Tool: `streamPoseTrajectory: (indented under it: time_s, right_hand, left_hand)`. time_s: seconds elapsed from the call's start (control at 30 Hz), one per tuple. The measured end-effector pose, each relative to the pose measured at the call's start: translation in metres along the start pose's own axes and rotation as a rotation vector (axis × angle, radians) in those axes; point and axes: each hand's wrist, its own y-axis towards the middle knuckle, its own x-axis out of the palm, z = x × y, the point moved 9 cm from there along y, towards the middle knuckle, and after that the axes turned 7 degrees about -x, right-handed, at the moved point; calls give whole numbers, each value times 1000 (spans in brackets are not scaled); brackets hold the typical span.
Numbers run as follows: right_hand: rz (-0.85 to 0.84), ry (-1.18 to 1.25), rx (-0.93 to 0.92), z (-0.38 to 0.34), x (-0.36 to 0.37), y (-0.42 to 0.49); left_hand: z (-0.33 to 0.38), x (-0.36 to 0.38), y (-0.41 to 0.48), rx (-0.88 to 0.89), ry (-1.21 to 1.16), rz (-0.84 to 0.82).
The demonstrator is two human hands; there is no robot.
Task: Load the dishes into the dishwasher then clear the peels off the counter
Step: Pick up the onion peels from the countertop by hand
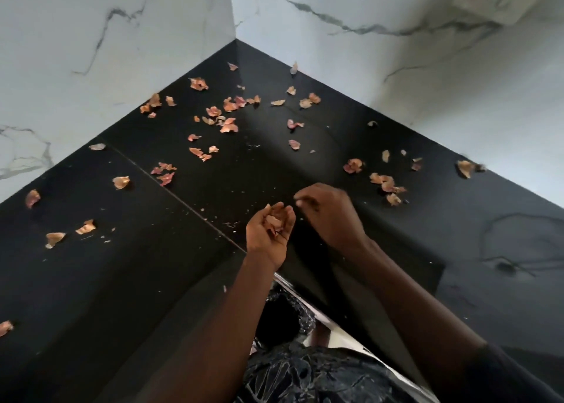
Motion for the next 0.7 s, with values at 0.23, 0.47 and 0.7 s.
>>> streamPoseTrajectory:
  time_s: [0.23, 0.47, 0.7]
  right_hand:
    - [139, -325, 554, 184, -72, -60]
    - [84, -269, 476, 187, -59, -80]
    - [182, -69, 413, 156, -56, -91]
  left_hand:
    - [-39, 25, 1, -42, 76, -65]
    - [-55, 37, -1, -41, 126, -71]
    - [-73, 34, -5, -72, 160, -81]
